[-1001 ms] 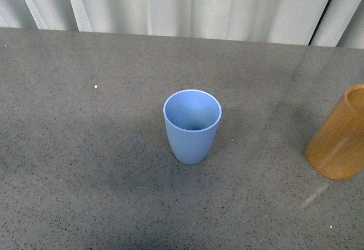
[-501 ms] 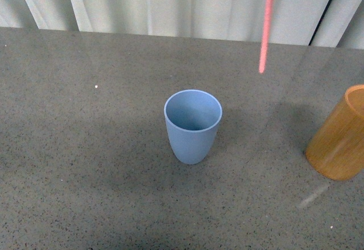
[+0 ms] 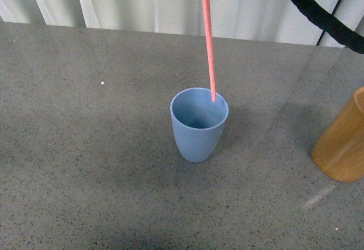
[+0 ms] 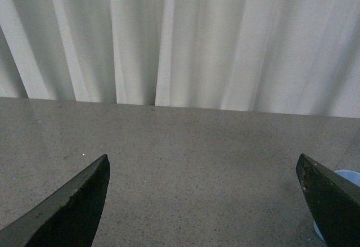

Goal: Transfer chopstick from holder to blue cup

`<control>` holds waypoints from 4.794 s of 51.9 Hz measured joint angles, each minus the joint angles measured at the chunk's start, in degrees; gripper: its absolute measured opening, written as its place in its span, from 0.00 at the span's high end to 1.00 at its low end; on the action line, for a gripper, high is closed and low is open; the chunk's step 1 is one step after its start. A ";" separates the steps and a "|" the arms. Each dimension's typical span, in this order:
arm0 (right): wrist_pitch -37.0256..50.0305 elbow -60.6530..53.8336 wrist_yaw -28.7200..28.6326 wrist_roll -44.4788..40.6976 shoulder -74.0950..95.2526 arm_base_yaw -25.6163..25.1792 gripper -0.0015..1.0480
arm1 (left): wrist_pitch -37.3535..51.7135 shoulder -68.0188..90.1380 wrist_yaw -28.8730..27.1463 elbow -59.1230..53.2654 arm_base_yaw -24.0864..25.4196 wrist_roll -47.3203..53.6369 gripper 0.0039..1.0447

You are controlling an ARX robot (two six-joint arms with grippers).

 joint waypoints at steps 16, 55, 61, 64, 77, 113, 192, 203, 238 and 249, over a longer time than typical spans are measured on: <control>3.74 1.38 -0.68 1.99 7.04 0.52 0.98 | 0.00 0.00 0.00 0.00 0.00 0.00 0.06; -4.00 -9.44 8.20 3.93 -12.48 -2.89 0.10 | 0.00 0.00 0.00 0.00 0.00 0.00 0.06; -12.20 -14.62 15.19 3.02 -23.89 -6.82 0.10 | 0.00 0.00 0.00 0.00 0.00 0.00 0.06; -17.31 -17.20 17.22 3.19 -30.03 -9.07 0.10 | 0.00 0.00 0.00 0.00 0.00 0.00 0.06; -34.86 -24.72 23.23 5.22 -51.17 -14.43 0.10 | 0.00 -0.02 0.04 0.00 0.00 0.00 0.06; -22.84 -42.32 2.51 2.75 -68.89 -29.03 0.99 | 0.00 -0.07 -0.11 0.00 0.00 0.00 0.06; -45.64 -45.86 -3.63 2.75 -96.54 -35.36 0.74 | -0.02 -0.11 -0.13 0.00 0.00 0.00 0.06; -45.64 -45.86 -3.63 2.78 -96.54 -35.36 0.44 | 0.00 -0.11 -0.13 0.00 0.00 0.00 0.06; -45.64 -45.86 -3.63 2.78 -96.54 -35.36 0.10 | 0.00 -0.11 -0.13 0.00 0.00 0.00 0.06; -45.64 -45.86 -3.63 2.80 -96.54 -35.36 0.10 | -0.02 -0.11 -0.13 0.00 0.00 0.00 0.06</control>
